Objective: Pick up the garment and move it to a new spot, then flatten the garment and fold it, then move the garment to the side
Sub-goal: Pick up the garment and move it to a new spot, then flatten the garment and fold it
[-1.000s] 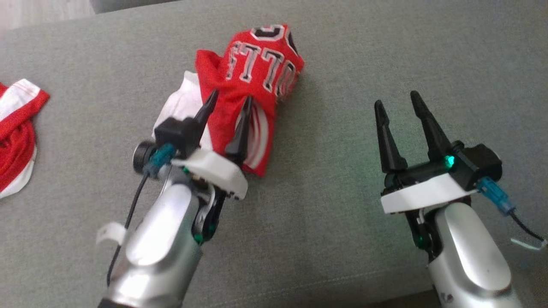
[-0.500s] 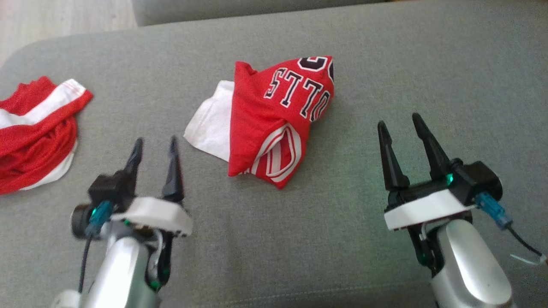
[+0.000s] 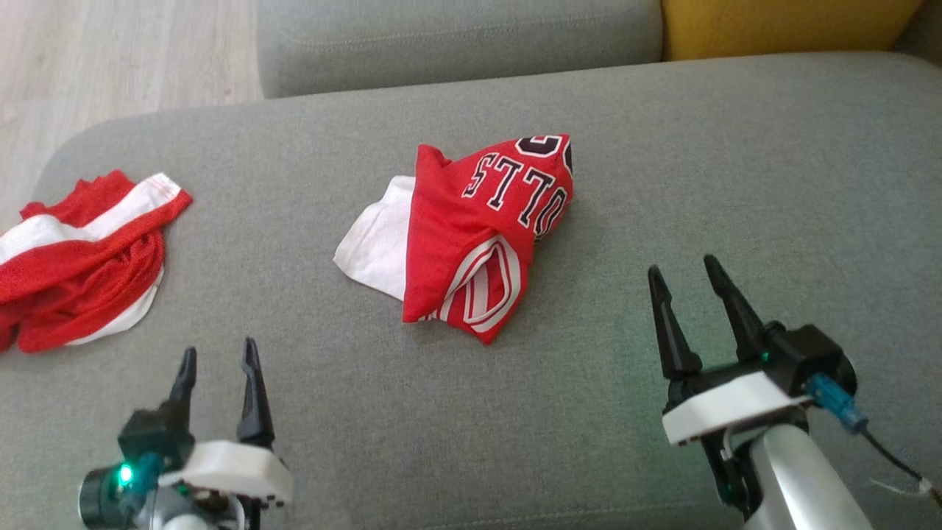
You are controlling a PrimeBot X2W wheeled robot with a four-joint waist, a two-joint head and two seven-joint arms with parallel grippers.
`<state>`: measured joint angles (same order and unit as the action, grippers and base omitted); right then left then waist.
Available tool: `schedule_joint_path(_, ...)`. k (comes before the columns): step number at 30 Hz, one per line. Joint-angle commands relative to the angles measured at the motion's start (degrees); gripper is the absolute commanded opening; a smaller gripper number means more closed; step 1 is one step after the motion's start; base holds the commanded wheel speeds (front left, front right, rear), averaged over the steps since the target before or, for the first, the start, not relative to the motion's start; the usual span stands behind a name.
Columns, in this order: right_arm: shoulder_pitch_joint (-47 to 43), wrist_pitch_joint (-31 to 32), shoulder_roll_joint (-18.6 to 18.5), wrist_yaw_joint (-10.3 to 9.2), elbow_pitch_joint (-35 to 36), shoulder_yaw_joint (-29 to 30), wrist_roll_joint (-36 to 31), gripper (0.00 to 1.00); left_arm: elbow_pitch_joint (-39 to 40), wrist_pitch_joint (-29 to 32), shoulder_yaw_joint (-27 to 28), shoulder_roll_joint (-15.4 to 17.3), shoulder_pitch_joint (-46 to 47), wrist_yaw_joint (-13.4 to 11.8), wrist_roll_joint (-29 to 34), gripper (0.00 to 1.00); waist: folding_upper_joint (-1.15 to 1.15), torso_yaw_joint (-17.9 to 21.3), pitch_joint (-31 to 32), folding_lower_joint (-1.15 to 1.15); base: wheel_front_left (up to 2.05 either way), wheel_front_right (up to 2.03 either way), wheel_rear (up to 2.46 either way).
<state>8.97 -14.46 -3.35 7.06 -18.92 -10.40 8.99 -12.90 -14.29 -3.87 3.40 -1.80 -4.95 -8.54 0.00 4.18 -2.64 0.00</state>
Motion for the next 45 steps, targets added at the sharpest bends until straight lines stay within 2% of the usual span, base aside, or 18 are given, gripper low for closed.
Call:
schedule_joint_path(1,1.0,-0.5,0.5,0.43,1.6,-1.1,-0.2,1.00,2.3,-0.7,1.9,0.1,1.3,0.0,0.5,1.00,0.00,0.0,0.4,0.00,0.00,0.00,0.00)
schedule_joint_path(5,0.3,-0.5,0.5,0.43,1.4,-1.2,-0.2,1.00,3.1,-0.7,1.1,-0.3,0.4,-0.1,0.5,1.00,0.00,-0.9,0.5,0.00,0.00,0.00,0.00)
schedule_joint_path(7,0.6,-0.5,0.5,0.43,1.4,-2.2,-0.1,1.00,3.0,-0.7,0.8,-0.4,0.9,0.7,0.0,1.00,0.00,-1.9,0.1,0.00,0.00,0.00,0.00)
schedule_joint_path(15,10.5,1.0,0.5,0.43,-3.1,-13.1,0.1,1.00,1.9,-0.7,-4.1,-0.5,3.4,2.5,-1.9,1.00,0.00,-8.7,-2.9,0.00,0.00,0.00,0.00)
schedule_joint_path(20,19.8,4.5,0.4,0.43,-9.3,-20.8,2.7,1.00,1.3,-0.7,-9.5,-0.5,5.5,2.5,-3.4,1.00,0.00,-14.8,-5.1,0.00,0.00,0.00,0.00)
schedule_joint_path(26,27.4,7.0,0.4,0.43,-20.0,-24.4,5.4,1.00,1.1,-0.7,-15.5,-0.5,7.9,2.0,-6.4,1.00,0.00,-21.3,-7.2,0.00,0.00,0.00,0.00)
schedule_joint_path(37,37.3,10.7,0.5,0.43,-37.4,-23.7,3.0,1.00,1.3,-0.7,-21.3,-0.5,10.0,0.7,-8.6,1.00,0.00,-28.6,-12.0,0.00,0.00,0.00,0.00)
schedule_joint_path(45,40.8,15.0,0.5,0.43,-45.7,-23.3,0.5,0.99,1.5,-0.7,-22.4,-0.5,10.5,0.0,-9.6,1.00,0.00,-31.0,-14.1,0.00,0.00,0.00,0.00)
